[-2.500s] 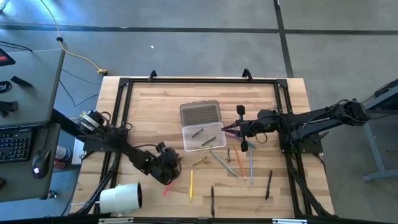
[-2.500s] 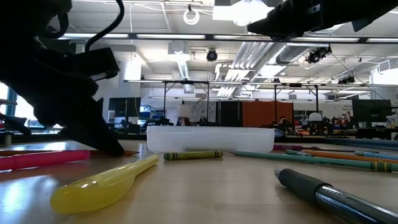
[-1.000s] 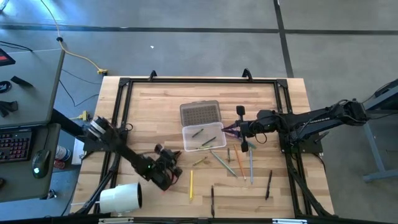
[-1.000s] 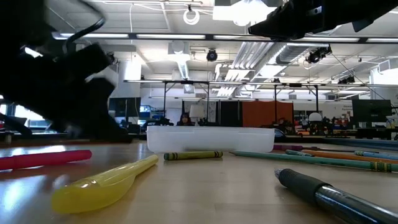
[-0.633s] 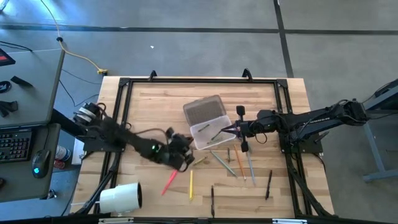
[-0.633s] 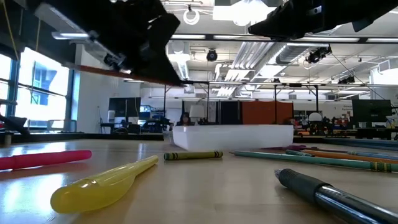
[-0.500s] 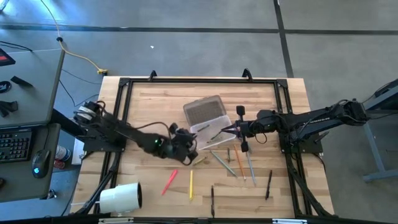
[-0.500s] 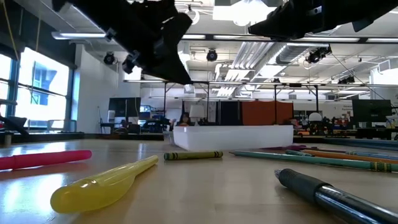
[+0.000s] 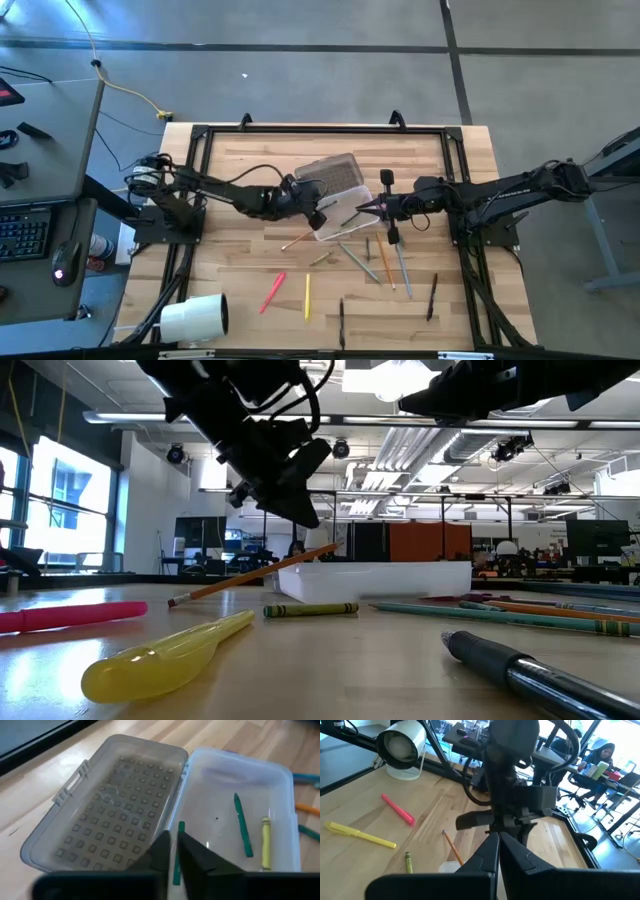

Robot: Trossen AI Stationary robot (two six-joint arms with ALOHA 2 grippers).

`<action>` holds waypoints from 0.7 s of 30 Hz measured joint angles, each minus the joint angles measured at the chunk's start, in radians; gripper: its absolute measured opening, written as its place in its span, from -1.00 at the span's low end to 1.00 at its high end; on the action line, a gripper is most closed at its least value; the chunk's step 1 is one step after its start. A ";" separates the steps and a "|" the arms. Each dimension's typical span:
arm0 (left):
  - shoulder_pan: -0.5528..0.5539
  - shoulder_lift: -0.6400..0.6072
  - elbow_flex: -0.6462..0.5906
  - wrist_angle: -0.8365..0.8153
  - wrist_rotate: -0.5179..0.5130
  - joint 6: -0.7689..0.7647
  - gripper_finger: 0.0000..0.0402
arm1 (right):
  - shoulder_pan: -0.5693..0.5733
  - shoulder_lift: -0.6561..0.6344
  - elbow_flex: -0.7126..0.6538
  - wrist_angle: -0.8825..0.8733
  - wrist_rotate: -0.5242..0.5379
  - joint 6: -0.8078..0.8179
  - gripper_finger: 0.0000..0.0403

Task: Pick & place school supplies into a supply box
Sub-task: Put the orange pencil into the black supply box

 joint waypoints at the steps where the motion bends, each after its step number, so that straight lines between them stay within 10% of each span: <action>1: 0.000 0.000 0.000 0.004 0.002 0.012 -0.54 | 0.000 0.000 0.000 0.000 -0.006 -0.001 -1.00; 9: -0.001 -0.036 0.000 -0.007 -0.106 0.012 -0.13 | 0.036 0.116 0.000 0.060 -0.046 -0.058 -0.76; 21: -0.001 -0.255 0.204 -0.481 -0.039 -0.097 -0.28 | 0.089 0.547 0.269 0.011 0.014 -0.103 -0.15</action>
